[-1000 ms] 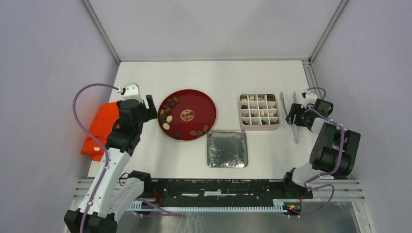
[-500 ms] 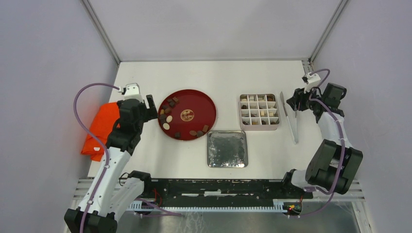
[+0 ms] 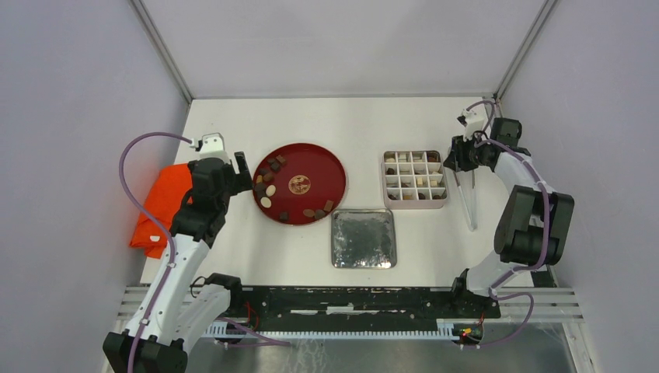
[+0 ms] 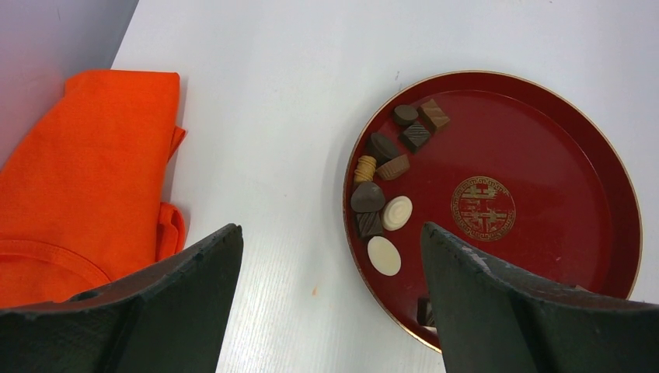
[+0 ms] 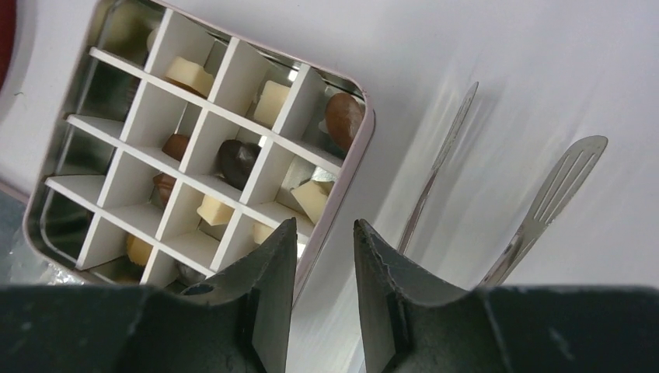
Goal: Pack the chocolate
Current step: Place the clamp at the center of the board, then adjust the packing box at the center of the board.
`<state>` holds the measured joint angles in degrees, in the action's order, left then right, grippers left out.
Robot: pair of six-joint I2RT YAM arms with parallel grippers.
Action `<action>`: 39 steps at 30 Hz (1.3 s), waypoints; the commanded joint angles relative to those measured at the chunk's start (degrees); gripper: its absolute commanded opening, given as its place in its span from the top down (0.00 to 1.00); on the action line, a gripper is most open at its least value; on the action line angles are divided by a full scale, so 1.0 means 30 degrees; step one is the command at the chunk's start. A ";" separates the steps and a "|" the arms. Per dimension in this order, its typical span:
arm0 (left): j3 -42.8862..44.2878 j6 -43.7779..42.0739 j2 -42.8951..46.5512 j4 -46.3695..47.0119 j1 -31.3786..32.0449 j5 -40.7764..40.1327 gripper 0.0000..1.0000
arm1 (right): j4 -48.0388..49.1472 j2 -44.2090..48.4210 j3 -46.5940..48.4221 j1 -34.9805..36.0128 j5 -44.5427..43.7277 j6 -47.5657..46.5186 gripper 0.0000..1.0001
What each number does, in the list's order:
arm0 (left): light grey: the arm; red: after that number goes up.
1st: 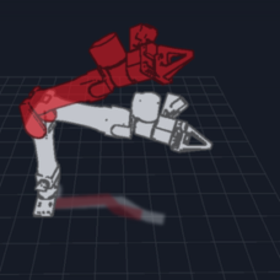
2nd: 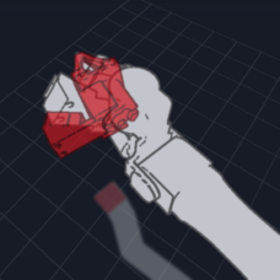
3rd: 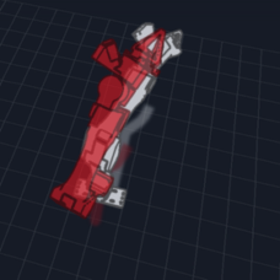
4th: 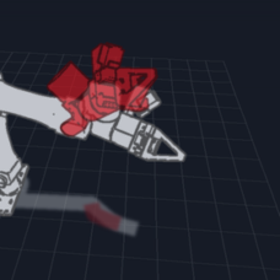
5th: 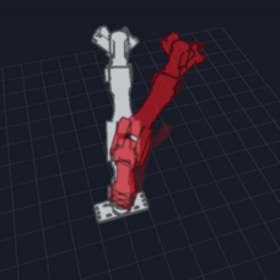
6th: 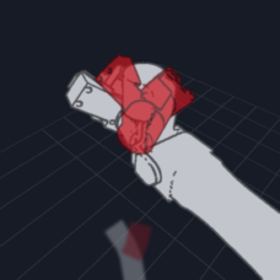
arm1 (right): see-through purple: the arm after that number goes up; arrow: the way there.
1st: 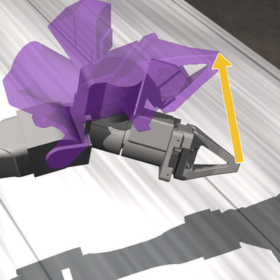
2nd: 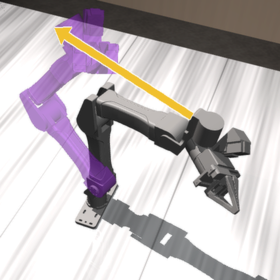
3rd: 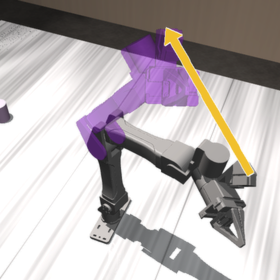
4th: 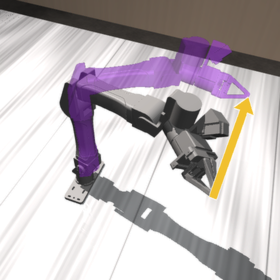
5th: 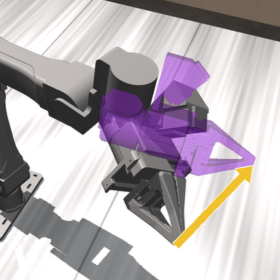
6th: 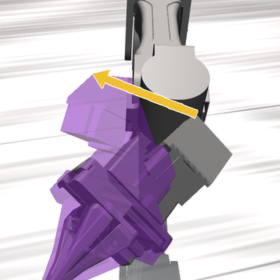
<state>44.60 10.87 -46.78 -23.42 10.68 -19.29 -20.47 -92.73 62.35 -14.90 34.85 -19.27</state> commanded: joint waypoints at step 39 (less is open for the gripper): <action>0.0090 -0.0624 0.0045 0.0805 -0.0069 -0.0037 0.10 | 0.0801 0.0257 0.2496 0.3083 -0.5125 -0.0381 1.00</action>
<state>44.60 10.85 -46.46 -23.44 10.68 -19.31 -22.85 -97.73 67.16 -5.74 15.84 -18.06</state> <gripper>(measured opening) 0.897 0.011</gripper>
